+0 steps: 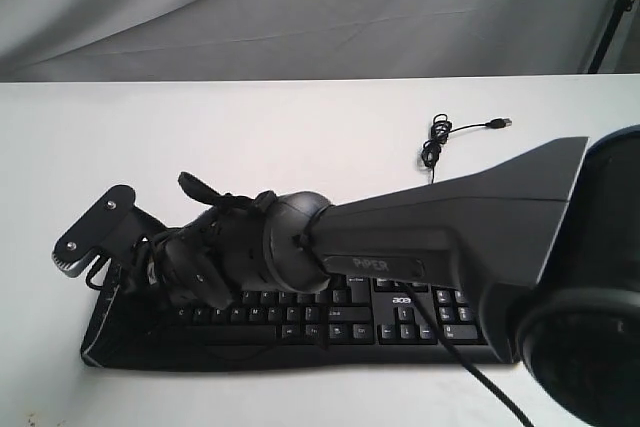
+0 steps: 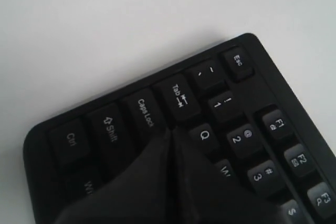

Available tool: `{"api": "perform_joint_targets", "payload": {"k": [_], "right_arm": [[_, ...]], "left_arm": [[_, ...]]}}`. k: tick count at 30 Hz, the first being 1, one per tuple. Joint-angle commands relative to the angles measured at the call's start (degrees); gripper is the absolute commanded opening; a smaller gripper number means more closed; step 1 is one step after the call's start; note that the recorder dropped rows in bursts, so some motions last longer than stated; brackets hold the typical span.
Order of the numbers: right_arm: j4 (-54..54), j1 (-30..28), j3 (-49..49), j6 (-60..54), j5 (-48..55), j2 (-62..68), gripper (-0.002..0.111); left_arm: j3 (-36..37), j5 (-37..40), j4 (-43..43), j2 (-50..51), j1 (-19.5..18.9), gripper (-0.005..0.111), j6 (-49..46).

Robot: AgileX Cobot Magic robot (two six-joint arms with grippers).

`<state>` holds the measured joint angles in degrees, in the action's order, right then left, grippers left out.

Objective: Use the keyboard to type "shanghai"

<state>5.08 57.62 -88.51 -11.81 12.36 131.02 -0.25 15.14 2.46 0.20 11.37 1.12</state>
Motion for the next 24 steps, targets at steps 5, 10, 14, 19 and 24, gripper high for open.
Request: {"api": "perform_joint_targets", "payload": {"k": [5,10,14,19,24], "right_arm": [[-0.9,-0.5,-0.3,-0.4,3.0,-3.5,0.0],[-1.7,-0.5,5.7,1.4,-1.0,-9.1,0.0],[-1.7,-1.7,16.1,3.0,-5.8,-15.0,0.0],[0.4,-3.6,26.3,3.3,-9.4,-19.5,0.0],[0.4,-4.2,27.8,3.3,-10.0,-18.7,0.0]], "left_arm": [[0.2,-0.3,0.0,-0.2,0.2,0.0,0.2],[0.2,-0.3,0.0,-0.2,0.2,0.0,0.2],[0.2,-0.3,0.0,-0.2,0.2,0.0,0.2],[0.2,-0.3,0.0,-0.2,0.2,0.0,0.2],[0.2,-0.3,0.0,-0.2,0.2,0.0,0.2]]}}
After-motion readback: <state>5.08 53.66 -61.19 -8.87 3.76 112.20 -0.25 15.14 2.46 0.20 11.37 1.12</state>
